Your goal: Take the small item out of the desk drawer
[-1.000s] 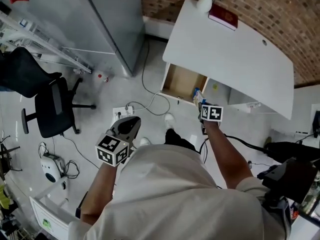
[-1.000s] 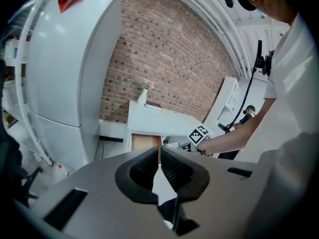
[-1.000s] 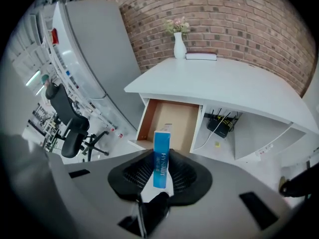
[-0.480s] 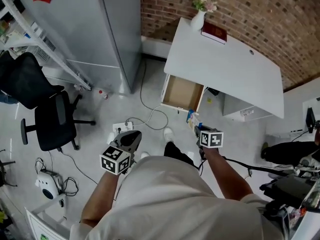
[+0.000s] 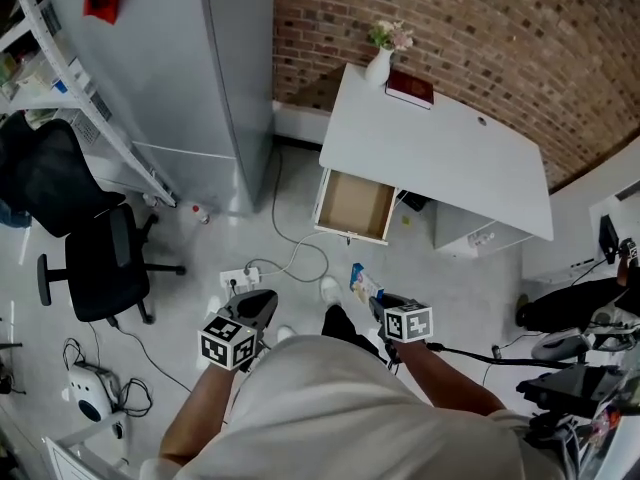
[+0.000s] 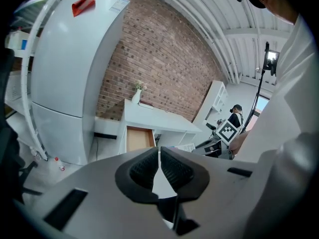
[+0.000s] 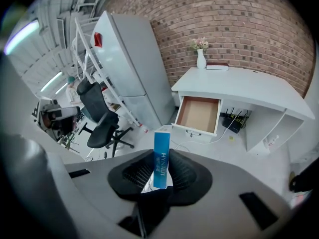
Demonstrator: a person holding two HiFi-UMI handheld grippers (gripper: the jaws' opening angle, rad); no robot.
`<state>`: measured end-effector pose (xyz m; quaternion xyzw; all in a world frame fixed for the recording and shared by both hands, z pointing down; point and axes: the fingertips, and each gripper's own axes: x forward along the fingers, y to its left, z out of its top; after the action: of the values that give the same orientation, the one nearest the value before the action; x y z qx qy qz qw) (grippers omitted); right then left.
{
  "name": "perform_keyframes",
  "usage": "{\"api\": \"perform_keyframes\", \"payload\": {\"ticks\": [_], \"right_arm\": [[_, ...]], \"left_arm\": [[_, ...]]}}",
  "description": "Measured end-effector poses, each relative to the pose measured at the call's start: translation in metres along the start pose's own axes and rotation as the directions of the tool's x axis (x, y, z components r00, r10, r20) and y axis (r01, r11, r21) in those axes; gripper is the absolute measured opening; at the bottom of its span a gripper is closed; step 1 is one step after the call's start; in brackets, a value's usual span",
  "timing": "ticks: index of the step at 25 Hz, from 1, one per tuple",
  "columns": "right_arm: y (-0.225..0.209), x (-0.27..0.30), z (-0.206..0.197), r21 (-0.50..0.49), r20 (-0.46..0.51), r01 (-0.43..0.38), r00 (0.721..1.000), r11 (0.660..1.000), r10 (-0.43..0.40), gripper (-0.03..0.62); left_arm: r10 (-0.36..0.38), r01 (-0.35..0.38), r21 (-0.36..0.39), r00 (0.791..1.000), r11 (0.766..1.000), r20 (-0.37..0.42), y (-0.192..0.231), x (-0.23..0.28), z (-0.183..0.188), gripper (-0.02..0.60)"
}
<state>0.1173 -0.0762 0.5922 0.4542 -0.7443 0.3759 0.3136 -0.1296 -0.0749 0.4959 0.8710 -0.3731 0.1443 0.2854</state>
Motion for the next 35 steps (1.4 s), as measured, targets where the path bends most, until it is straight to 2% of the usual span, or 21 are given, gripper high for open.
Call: {"api": "perform_keyframes", "payload": {"ticks": [8, 24, 35], "right_arm": [[0.022, -0.012, -0.021, -0.027, -0.007, -0.028, 1.000, 0.999, 0.028, 0.112], [0.027, -0.027, -0.028, -0.002, 0.028, -0.035, 0.999, 0.999, 0.035, 0.112], [0.035, -0.022, -0.024, -0.017, 0.030, -0.050, 0.998, 0.999, 0.051, 0.112]], "left_arm": [[-0.002, 0.002, -0.009, 1.000, 1.000, 0.004, -0.011, -0.010, -0.013, 0.029], [-0.042, 0.042, 0.005, 0.999, 0.999, -0.025, -0.026, -0.004, -0.020, 0.029], [-0.027, 0.027, -0.008, 0.999, 1.000, -0.028, -0.019, -0.010, -0.026, 0.029]]}}
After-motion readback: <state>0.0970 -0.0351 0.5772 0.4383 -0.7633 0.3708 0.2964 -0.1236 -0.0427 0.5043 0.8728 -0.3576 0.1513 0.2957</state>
